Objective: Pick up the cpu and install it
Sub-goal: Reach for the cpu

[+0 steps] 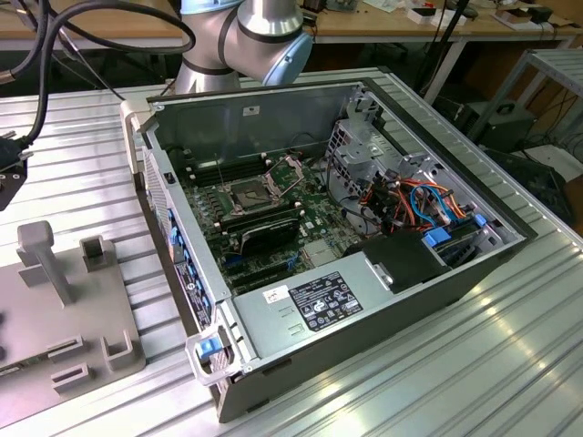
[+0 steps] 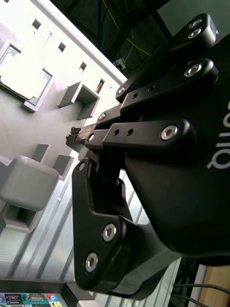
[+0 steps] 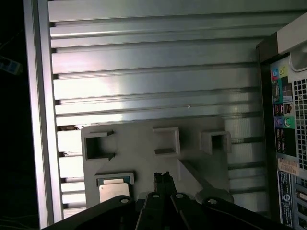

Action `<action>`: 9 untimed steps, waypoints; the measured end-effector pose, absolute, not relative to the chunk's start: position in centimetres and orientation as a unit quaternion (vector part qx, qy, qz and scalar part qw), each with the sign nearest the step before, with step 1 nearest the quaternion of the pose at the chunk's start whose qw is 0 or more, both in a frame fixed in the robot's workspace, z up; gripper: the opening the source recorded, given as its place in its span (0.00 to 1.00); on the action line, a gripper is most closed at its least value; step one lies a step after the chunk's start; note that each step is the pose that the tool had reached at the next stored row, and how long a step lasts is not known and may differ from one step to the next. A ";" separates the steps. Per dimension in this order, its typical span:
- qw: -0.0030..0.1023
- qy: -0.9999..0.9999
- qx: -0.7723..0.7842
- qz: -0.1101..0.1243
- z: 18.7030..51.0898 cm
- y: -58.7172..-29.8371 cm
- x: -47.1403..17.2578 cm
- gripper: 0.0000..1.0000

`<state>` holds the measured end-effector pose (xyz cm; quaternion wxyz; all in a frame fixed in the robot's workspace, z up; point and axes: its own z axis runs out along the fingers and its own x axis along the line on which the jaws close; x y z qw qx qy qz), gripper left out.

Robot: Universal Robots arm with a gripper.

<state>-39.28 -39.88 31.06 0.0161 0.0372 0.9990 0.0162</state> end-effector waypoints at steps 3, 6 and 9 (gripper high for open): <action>0.016 0.999 0.037 0.016 30.9 -39.9 -39.3 0.11; 0.016 0.999 0.037 0.016 30.7 -39.9 -39.4 0.11; 0.016 0.999 0.037 0.016 30.6 -39.9 -39.6 0.11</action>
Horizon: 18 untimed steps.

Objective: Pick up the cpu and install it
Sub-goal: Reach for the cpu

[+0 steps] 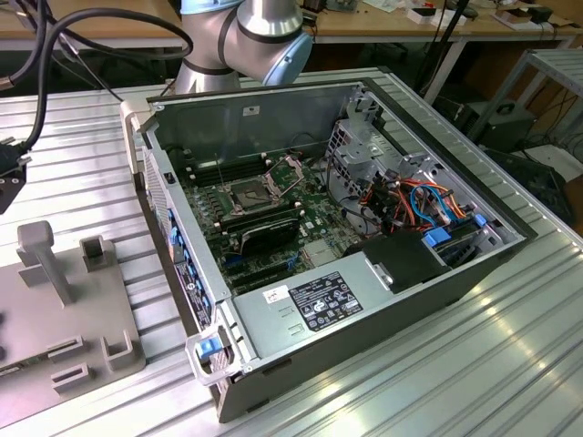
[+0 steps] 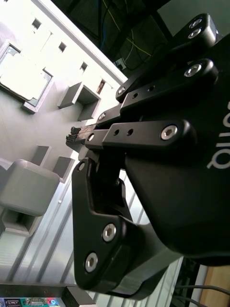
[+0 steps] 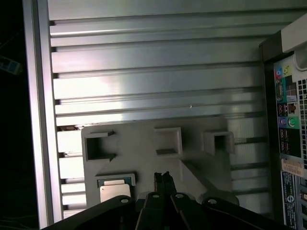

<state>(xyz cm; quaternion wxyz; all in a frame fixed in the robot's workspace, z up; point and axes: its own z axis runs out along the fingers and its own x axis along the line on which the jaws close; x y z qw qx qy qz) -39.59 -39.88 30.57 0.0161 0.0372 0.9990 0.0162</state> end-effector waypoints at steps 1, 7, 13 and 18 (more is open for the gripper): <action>0.016 0.999 0.037 0.016 30.5 -39.9 -39.7 0.11; 0.016 0.999 0.037 0.016 30.3 -39.9 -40.0 0.11; 0.016 0.999 0.037 0.015 30.2 -39.9 -40.1 0.11; 0.016 0.999 0.037 0.014 30.2 -39.9 -40.1 0.11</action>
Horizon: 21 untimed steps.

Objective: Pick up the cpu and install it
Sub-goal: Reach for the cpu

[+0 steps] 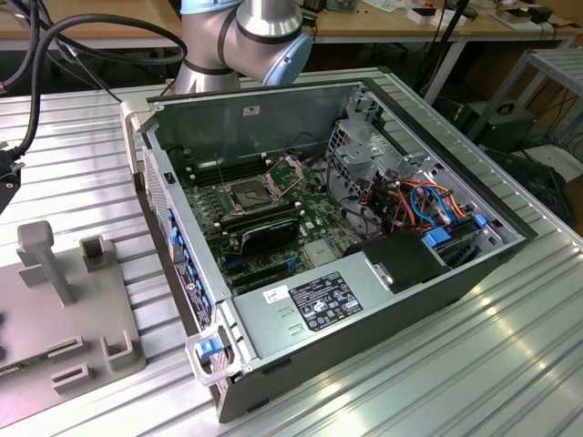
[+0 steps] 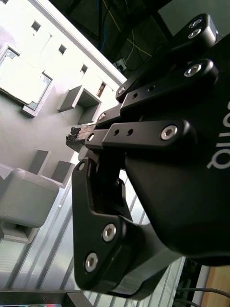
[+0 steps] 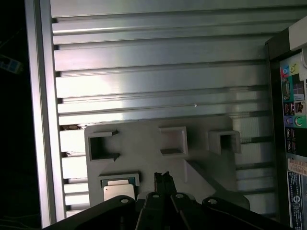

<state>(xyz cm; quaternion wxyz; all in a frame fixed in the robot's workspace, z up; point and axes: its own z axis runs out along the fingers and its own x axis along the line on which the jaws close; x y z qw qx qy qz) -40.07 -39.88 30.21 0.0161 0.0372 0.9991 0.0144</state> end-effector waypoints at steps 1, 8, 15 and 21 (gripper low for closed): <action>0.016 0.999 0.037 0.014 30.2 -39.9 -40.1 0.11; 0.016 0.999 0.037 0.014 30.1 -39.9 -40.1 0.11; 0.016 0.999 0.037 0.014 29.8 -39.9 -40.1 0.11; 0.016 0.999 0.037 0.014 29.6 -39.9 -40.1 0.11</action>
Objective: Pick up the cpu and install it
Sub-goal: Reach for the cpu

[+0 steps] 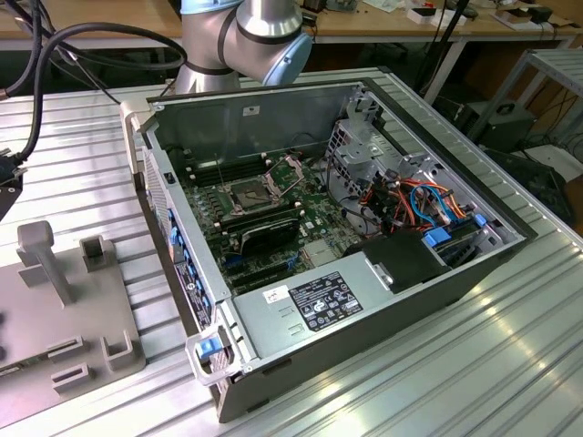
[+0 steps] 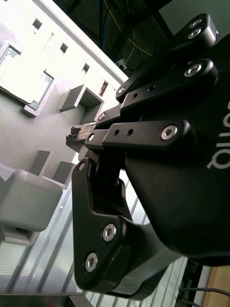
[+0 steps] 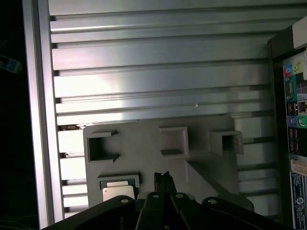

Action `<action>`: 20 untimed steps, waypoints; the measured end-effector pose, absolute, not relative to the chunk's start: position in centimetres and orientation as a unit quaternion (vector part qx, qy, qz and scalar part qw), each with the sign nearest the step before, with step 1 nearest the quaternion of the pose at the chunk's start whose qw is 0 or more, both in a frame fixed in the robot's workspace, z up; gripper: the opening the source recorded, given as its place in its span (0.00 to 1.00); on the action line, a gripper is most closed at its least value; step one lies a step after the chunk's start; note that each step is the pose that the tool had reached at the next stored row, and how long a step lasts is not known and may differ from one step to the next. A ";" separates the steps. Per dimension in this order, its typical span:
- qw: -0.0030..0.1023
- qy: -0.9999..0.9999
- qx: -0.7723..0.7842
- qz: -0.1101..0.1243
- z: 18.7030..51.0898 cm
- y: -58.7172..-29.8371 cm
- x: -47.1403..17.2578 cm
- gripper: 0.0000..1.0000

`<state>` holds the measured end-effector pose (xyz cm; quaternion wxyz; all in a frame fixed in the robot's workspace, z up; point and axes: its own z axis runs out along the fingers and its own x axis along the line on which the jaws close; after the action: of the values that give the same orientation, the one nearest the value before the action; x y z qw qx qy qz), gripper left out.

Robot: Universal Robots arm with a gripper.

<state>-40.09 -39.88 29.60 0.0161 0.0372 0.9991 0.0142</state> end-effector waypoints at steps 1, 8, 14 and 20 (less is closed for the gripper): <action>0.016 0.999 0.037 0.014 29.6 -39.9 -40.1 0.11; 0.016 0.999 0.037 0.014 29.3 -39.9 -40.2 0.11; 0.016 0.999 0.037 0.013 28.8 -39.9 -40.3 0.11; 0.016 0.999 0.037 0.013 28.3 -39.9 -40.4 0.11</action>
<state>-40.38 -39.88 28.29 0.0162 0.0372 0.9991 0.0126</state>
